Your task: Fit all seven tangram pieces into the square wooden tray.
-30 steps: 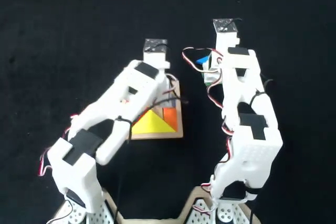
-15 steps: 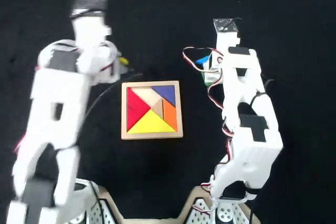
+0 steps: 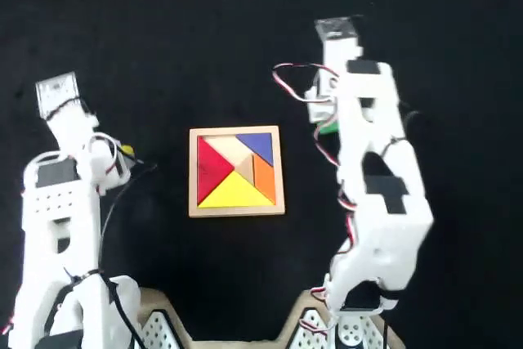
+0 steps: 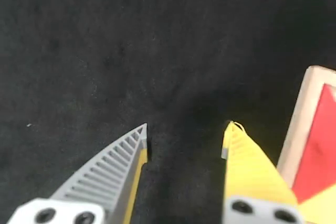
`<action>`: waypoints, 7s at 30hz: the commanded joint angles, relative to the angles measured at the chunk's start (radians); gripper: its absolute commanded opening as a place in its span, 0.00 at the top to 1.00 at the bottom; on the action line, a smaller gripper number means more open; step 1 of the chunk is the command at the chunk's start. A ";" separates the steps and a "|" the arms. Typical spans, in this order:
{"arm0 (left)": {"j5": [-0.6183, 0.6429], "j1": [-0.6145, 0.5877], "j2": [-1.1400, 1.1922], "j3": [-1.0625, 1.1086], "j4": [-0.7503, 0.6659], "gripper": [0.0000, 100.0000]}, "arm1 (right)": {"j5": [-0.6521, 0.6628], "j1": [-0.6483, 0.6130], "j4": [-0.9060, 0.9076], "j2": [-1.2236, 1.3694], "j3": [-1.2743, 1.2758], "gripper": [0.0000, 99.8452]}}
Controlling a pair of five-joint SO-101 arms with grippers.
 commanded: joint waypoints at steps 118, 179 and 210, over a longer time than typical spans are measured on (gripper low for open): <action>0.000 0.074 -0.041 0.226 -0.305 0.77 | 0.178 -0.479 0.017 -0.010 0.018 0.89; 0.000 0.074 -0.041 0.226 -0.308 0.77 | 0.189 -0.482 0.034 0.140 -0.199 0.99; 0.000 0.081 -0.041 0.232 -0.311 0.77 | 0.189 0.123 -0.015 0.134 -0.415 0.99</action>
